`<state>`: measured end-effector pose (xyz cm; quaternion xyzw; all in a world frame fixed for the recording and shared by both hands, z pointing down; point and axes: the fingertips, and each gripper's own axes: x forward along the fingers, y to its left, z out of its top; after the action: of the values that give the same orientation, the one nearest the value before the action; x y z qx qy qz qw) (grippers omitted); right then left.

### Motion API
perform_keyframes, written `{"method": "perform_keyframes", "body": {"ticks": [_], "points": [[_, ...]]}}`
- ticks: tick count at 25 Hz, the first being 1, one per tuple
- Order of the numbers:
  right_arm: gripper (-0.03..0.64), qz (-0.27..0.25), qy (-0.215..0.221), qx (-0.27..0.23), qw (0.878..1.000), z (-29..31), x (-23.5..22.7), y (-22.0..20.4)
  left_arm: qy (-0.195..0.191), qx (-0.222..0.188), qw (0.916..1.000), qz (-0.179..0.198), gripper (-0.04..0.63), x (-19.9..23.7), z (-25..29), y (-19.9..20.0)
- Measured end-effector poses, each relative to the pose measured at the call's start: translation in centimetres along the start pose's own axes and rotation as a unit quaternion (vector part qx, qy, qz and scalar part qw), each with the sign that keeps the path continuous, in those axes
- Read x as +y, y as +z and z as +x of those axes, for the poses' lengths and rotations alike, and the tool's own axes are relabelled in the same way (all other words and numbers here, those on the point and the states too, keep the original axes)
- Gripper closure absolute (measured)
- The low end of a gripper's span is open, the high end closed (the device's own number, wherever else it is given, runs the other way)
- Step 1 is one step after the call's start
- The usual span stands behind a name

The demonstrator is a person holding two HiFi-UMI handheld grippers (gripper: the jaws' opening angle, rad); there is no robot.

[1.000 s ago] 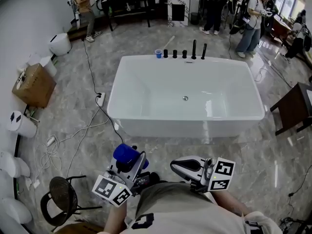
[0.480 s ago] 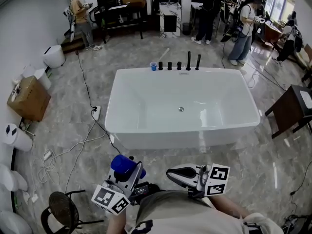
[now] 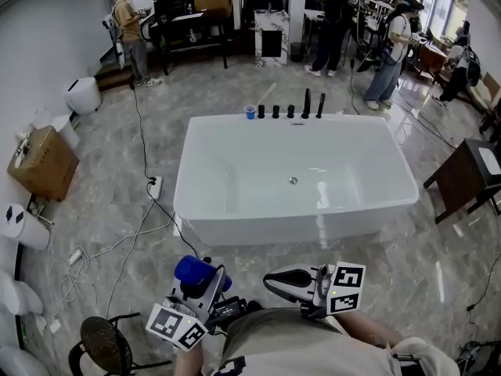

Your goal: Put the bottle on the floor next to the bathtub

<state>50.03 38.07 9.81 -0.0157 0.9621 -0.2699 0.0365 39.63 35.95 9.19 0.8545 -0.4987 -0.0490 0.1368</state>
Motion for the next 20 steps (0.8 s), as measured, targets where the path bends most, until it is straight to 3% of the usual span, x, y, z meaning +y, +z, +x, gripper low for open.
{"method": "perform_keyframes", "body": {"ticks": [20], "points": [[0.589,0.022,0.052,0.077,0.995,10.5,-0.7,-2.1,0.055,-0.022,0.9977,-0.033,0.408,8.9,-6.0,0.5]]}}
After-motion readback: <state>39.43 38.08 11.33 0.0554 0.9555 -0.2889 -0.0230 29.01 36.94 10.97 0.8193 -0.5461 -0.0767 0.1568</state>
